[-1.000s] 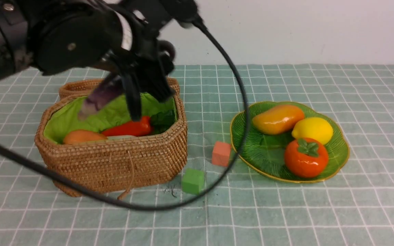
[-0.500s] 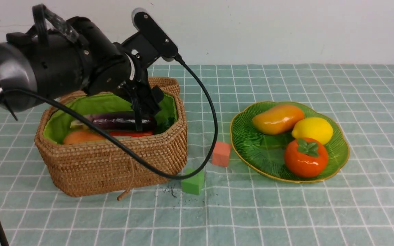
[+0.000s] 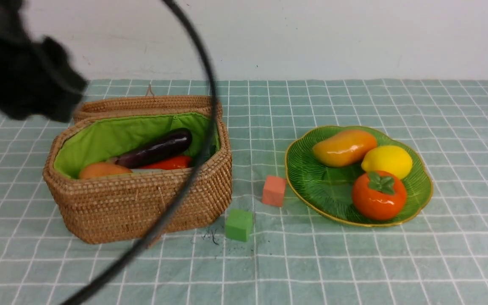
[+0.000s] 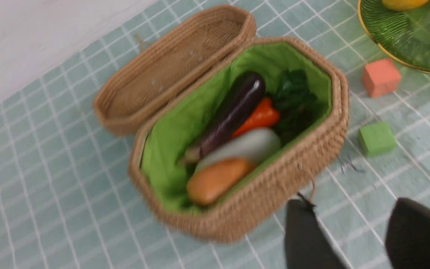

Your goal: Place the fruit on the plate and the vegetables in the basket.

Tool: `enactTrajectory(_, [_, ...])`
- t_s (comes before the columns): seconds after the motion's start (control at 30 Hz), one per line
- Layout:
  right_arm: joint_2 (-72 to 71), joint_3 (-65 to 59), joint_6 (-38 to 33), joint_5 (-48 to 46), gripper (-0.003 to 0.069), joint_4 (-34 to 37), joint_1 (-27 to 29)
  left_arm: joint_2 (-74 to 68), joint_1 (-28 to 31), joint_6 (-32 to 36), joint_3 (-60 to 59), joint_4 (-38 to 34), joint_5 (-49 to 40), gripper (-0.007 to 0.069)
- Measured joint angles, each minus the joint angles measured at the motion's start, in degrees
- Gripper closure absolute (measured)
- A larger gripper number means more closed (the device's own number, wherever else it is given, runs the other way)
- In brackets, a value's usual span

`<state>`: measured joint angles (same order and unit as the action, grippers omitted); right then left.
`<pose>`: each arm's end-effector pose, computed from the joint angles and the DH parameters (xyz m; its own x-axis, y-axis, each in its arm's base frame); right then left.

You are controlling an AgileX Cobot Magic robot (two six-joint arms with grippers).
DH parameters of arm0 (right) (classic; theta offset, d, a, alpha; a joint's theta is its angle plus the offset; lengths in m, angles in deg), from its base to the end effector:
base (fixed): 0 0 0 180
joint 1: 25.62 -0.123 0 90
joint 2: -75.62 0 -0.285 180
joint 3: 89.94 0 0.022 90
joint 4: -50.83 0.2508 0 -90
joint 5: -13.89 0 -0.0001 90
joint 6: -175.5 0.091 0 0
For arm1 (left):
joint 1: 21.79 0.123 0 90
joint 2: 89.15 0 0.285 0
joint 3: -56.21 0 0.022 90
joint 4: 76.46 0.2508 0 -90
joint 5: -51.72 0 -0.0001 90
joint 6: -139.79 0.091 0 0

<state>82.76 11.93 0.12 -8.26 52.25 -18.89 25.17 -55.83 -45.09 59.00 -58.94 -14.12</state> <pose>0.0519 -0.0053 0.1737 -0.2844 0.1377 -0.9488 0.1385 0.9852 0.1014 0.1507 -0.0717 0.4630 -0.4907 0.3818 -0.7832 0.3798 0.9027 0.2021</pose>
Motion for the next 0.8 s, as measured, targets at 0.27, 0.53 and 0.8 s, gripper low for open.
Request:
enactTrajectory(0.27, [0.0,0.0,0.0,0.0,0.0421,0.0,0.0,28.2,0.0,-13.1,-17.0,-1.1,-4.9,0.0638])
enactTrajectory(0.53, [0.0,0.0,0.0,0.0,0.0421,0.0,0.0,57.3,0.0,-17.3,-40.9,-10.7,-2.0,0.0638])
enactTrajectory(0.8, [0.0,0.0,0.0,0.0,0.042,0.0,0.0,58.8,0.0,-17.5,-44.7,-15.3,-0.5,0.0638])
